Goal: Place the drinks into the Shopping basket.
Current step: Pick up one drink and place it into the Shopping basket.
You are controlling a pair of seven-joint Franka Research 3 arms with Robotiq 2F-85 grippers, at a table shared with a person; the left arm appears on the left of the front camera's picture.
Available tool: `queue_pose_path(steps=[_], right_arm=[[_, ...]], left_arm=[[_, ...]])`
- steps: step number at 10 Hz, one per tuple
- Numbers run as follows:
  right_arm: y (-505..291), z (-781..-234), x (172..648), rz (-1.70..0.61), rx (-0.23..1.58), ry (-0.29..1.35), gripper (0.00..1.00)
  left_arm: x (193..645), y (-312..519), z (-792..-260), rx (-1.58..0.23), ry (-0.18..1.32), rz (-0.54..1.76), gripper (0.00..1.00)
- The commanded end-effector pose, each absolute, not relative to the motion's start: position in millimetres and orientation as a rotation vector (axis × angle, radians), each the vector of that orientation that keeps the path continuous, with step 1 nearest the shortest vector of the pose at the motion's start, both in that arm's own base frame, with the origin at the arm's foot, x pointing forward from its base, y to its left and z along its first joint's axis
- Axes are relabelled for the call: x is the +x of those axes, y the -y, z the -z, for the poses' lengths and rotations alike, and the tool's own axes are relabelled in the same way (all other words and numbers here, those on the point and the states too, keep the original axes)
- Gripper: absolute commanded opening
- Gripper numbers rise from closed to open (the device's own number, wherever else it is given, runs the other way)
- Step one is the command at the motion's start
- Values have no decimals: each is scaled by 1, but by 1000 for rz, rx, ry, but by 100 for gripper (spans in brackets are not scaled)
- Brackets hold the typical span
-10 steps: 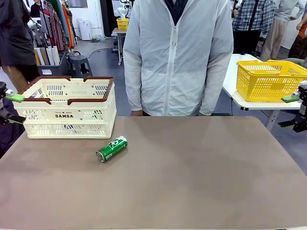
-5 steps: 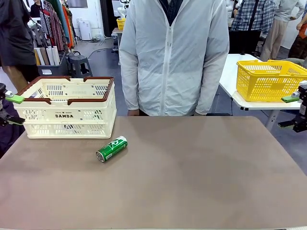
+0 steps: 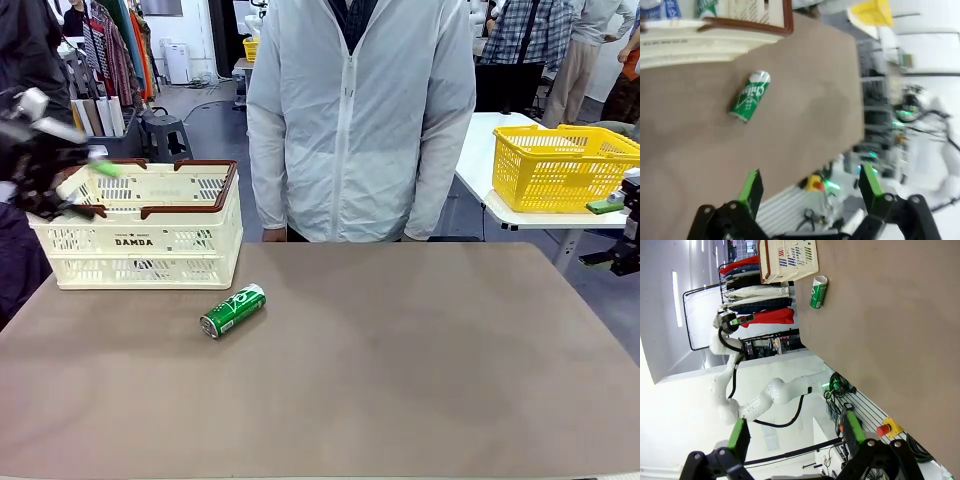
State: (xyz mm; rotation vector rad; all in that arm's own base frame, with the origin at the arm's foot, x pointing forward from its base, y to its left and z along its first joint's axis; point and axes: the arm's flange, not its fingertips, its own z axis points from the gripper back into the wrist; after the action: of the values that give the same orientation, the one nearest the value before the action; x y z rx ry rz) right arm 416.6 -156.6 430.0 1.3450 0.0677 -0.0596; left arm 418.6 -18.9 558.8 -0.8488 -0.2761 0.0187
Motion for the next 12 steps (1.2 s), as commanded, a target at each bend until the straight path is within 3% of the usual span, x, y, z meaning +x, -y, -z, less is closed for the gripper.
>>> queue_pose_path(steps=[1,3,5,6,9,12], right_arm=[[158,-434,417,70,1322,-86,100],[158,-434,417,70,1322,-86,100],[158,-434,417,70,1322,-86,100],[158,-434,417,70,1322,-86,100],[158,-434,417,70,1322,-86,100],[158,-434,417,70,1322,-86,100]], left_arm=[[404,111,-561,-500,189,-79,100],[411,172,-561,-175,238,-191,100],[414,227,-553,-35,359,-185,100],[419,239,-545,-20,397,-131,100],[457,235,-497,-208,235,159,100],[477,240,-429,-243,124,162,100]])
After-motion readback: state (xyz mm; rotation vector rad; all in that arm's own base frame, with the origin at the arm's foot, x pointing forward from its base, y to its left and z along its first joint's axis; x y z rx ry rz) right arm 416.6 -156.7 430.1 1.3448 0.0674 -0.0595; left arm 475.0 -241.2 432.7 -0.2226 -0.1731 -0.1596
